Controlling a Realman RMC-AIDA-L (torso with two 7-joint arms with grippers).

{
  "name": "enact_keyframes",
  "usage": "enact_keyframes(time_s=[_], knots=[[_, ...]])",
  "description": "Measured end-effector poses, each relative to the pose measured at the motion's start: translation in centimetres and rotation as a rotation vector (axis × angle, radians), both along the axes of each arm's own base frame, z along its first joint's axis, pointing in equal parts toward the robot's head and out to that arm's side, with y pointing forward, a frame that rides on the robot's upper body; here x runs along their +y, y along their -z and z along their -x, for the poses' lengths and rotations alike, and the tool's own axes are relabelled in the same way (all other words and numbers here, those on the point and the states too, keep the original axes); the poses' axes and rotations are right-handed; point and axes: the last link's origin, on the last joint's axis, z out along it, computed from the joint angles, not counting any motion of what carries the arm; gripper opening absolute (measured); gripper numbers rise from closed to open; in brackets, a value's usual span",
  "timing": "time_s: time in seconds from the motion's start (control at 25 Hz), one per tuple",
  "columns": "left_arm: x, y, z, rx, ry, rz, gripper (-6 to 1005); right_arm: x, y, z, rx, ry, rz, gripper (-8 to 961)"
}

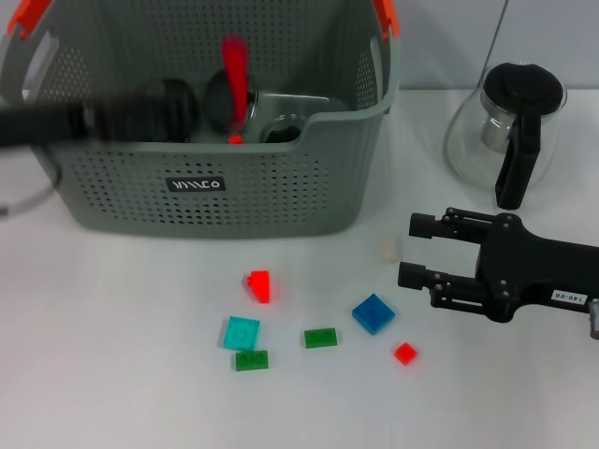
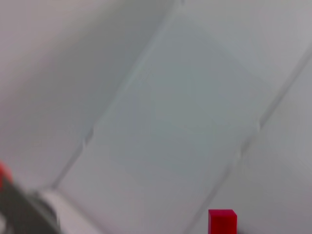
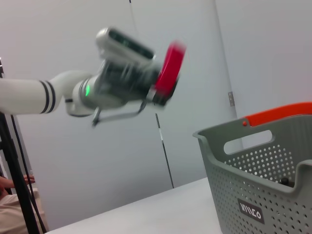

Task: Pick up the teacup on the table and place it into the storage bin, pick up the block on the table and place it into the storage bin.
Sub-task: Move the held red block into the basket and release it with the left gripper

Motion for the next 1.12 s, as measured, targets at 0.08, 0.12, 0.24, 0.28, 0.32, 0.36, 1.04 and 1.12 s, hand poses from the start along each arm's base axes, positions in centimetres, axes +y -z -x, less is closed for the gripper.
enact_keyframes(time_s=[0.08, 0.12, 0.24, 0.28, 0.32, 0.36, 1.04, 1.12], knots=[[1.6, -1.0, -1.1, -0.028, -0.045, -0.036, 269, 0.0, 0.0, 0.0, 0.001, -0.001, 0.0, 715], [2.4, -1.5, -1.5, -0.018, -0.06, -0.054, 272, 0.0, 0.0, 0.1, 0.001, -0.001, 0.0, 715], [5.2, -3.2, -2.7, 0.05, -0.119, -0.114, 281, 0.0, 0.0, 0.1, 0.001, -0.002, 0.001, 715], [6.1, -3.7, -3.1, 0.089, -0.136, -0.13, 284, 0.0, 0.0, 0.1, 0.001, -0.001, 0.0, 716], [7.1, -4.0, -3.5, 0.151, -0.16, -0.14, 287, 0.0, 0.0, 0.0, 0.0, 0.001, -0.001, 716], [7.7, -4.3, -3.8, 0.194, -0.173, -0.148, 290, 0.0, 0.0, 0.0, -0.001, 0.002, -0.002, 716], [13.1, 1.3, -2.5, 0.936, -0.39, -0.375, 338, 0.4, 0.2, 0.4, 0.003, -0.011, -0.02, 716], [13.1, 1.3, -2.5, 0.933, -0.396, -0.375, 344, 0.4, 0.2, 0.4, 0.004, -0.01, -0.02, 716]])
